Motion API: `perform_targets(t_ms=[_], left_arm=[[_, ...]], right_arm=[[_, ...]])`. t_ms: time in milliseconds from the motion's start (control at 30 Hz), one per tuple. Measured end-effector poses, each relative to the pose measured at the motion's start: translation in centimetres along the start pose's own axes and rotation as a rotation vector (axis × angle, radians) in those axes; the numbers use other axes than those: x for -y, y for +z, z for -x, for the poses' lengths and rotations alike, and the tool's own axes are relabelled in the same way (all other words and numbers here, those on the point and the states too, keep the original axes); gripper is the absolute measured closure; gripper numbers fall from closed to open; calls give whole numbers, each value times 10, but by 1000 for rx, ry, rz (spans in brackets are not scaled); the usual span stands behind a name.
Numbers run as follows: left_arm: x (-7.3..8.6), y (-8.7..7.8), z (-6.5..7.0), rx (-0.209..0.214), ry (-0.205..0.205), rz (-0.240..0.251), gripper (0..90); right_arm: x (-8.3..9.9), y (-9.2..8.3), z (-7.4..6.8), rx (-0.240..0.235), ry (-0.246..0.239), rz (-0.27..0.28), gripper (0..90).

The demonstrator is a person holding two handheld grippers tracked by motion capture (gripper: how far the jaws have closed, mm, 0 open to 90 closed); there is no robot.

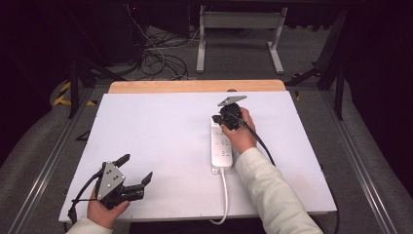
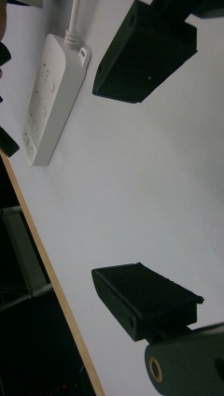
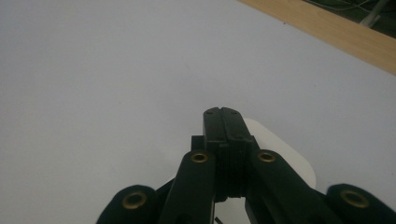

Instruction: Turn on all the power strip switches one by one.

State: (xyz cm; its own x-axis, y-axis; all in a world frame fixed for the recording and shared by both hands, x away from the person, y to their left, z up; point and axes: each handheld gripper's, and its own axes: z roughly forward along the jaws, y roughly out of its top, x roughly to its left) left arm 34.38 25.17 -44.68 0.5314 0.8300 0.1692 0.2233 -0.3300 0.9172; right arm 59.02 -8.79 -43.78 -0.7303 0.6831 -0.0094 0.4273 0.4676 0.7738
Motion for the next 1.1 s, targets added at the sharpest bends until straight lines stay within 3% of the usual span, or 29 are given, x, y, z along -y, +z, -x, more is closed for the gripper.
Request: perform_targets(t_ms=[667, 833, 1100], left_arm=[[-1, 0, 1, 1, 2, 0, 123], [-1, 0, 1, 1, 2, -1, 123], [0, 1, 0, -2, -7, -2, 123]], right_arm=[[-6, -45, -9, -47, -35, 83, 865], [-6, -58, -10, -61, -38, 91, 781], [4, -84, -13, -82, -52, 124, 558]])
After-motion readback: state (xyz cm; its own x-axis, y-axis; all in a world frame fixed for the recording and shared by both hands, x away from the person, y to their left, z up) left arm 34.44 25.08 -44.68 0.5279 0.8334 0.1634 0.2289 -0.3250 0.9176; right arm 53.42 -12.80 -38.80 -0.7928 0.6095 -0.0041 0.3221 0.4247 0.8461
